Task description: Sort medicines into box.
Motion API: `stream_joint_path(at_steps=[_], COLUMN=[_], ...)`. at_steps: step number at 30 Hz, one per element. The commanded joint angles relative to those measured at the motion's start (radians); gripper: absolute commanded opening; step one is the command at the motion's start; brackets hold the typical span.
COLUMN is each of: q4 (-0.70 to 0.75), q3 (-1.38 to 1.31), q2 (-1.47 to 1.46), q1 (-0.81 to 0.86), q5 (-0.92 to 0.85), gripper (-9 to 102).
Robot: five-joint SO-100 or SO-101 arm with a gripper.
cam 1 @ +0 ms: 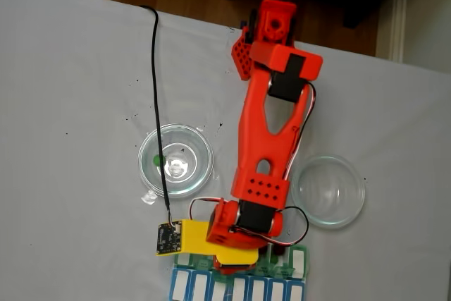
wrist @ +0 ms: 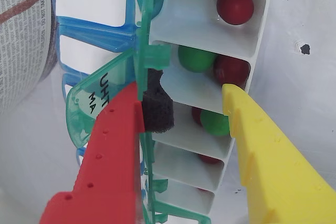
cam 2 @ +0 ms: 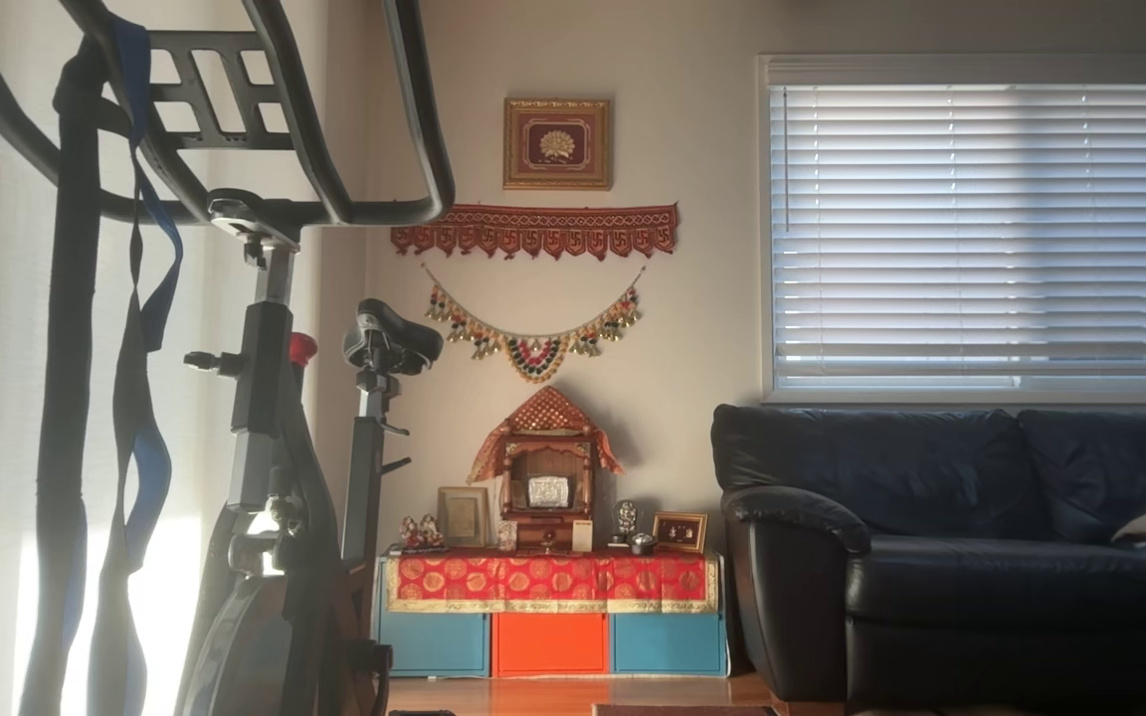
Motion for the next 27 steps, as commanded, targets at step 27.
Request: stream_joint_path(at_steps=[27], q4=[0.52], q3=[0.057], q2=[0.52], q1=[0.173], q5=[-0.259], gripper=[2])
